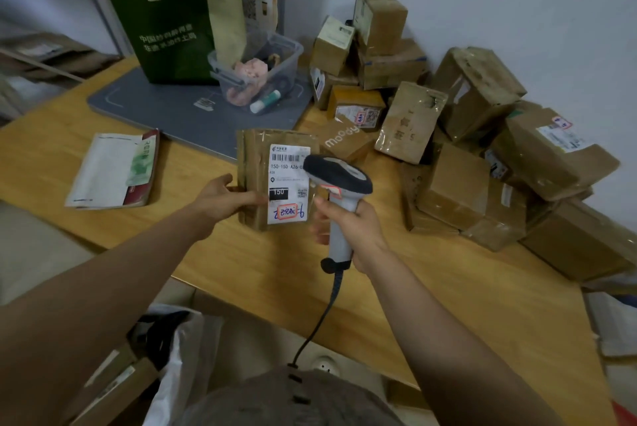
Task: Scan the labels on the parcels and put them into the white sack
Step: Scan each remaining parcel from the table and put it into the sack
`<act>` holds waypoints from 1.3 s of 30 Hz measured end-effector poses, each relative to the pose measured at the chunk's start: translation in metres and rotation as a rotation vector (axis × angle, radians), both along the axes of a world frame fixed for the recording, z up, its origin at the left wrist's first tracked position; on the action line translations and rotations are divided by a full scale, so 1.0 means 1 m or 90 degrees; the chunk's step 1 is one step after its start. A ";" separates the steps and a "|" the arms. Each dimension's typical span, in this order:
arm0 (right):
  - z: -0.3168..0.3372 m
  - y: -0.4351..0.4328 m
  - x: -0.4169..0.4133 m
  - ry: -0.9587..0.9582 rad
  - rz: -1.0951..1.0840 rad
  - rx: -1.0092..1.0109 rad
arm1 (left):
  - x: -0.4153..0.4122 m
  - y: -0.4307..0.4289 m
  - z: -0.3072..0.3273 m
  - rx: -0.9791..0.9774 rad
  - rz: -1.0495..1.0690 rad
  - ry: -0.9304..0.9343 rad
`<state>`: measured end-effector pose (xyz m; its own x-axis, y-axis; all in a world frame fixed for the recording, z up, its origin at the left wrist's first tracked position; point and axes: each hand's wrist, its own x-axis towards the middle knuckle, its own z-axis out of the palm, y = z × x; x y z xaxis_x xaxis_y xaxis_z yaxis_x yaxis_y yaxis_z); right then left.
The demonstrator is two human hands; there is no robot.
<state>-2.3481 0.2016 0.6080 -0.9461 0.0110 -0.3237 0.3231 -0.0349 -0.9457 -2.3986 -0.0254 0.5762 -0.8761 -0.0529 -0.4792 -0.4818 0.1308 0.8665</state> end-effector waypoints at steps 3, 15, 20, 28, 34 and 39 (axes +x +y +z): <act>0.004 -0.010 0.007 -0.007 0.065 -0.003 | -0.003 -0.009 0.000 -0.070 0.026 0.031; 0.007 -0.030 0.006 0.018 0.066 0.053 | 0.004 -0.027 -0.005 -0.089 0.102 0.088; 0.009 -0.038 0.007 0.021 0.076 0.046 | 0.007 -0.035 -0.003 -0.095 0.117 0.083; 0.011 -0.051 0.007 0.021 0.096 0.055 | 0.017 -0.047 -0.004 -0.102 0.131 0.069; 0.013 -0.070 0.011 0.026 0.136 0.030 | 0.034 -0.065 -0.006 -0.072 0.147 0.079; 0.011 -0.111 0.019 -0.008 0.253 -0.011 | 0.072 -0.112 -0.005 0.051 0.307 0.116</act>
